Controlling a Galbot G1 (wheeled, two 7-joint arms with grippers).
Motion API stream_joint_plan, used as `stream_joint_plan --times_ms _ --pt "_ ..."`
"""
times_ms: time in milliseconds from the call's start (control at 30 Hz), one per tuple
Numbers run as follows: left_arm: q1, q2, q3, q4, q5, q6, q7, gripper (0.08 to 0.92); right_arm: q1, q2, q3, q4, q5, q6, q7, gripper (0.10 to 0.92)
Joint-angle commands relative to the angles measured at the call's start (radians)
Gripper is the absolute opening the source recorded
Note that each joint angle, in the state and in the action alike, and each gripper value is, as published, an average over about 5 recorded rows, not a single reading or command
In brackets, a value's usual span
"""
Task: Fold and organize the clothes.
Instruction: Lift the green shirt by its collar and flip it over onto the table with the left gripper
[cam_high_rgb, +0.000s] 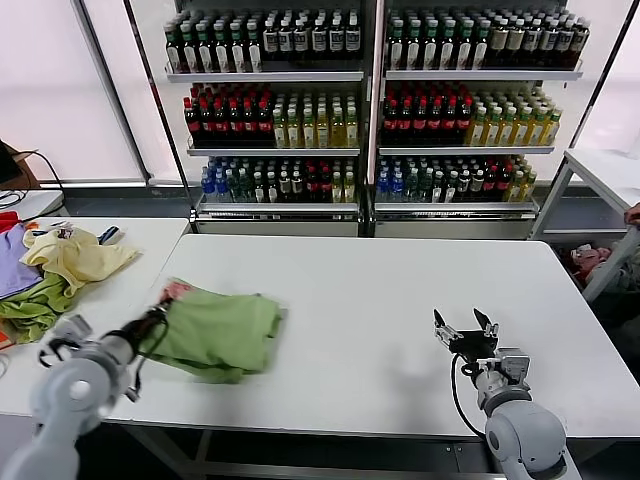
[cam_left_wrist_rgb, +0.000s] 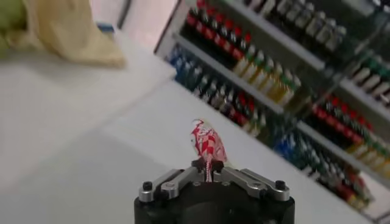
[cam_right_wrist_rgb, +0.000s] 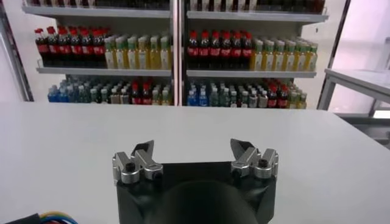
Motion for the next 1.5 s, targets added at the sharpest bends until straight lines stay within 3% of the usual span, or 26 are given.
stream_joint_plan --times_ms 33,133,233,467,633,800,1033,1333,1500 --pt "0.003 0.145 -0.185 -0.213 -0.141 0.009 -0.017 0.116 -0.005 0.004 -0.001 0.013 0.000 0.002 -0.001 0.823" --pt "0.005 0.089 -0.038 -0.276 -0.009 0.008 -0.013 0.116 -0.016 0.006 0.002 0.026 0.000 0.005 -0.001 0.823" --pt "-0.020 -0.014 0.156 -0.286 0.137 0.006 -0.011 0.116 -0.029 0.007 0.006 0.040 0.000 0.006 -0.002 0.823" --pt "-0.108 -0.312 0.539 -0.108 0.490 0.008 -0.003 0.116 -0.051 0.014 0.014 0.052 -0.012 0.016 -0.003 0.823" --pt "-0.145 -0.434 0.675 -0.017 0.562 0.001 -0.018 0.116 -0.065 0.010 0.037 0.072 -0.012 0.017 -0.004 0.823" --pt "-0.193 -0.510 0.751 0.122 0.641 -0.016 -0.008 0.116 -0.070 0.005 0.054 0.075 -0.009 0.017 -0.005 0.823" --pt "-0.215 -0.526 0.771 0.159 0.743 -0.090 0.064 0.148 -0.068 0.000 0.053 0.087 -0.006 0.017 -0.011 0.823" --pt "-0.135 -0.455 0.703 0.023 0.741 -0.201 0.168 0.396 -0.030 0.012 -0.005 0.086 0.002 0.015 -0.001 0.823" --pt "-0.045 -0.353 0.571 -0.099 0.824 -0.242 0.162 0.543 0.023 0.059 -0.158 0.050 -0.029 0.006 0.028 0.823"
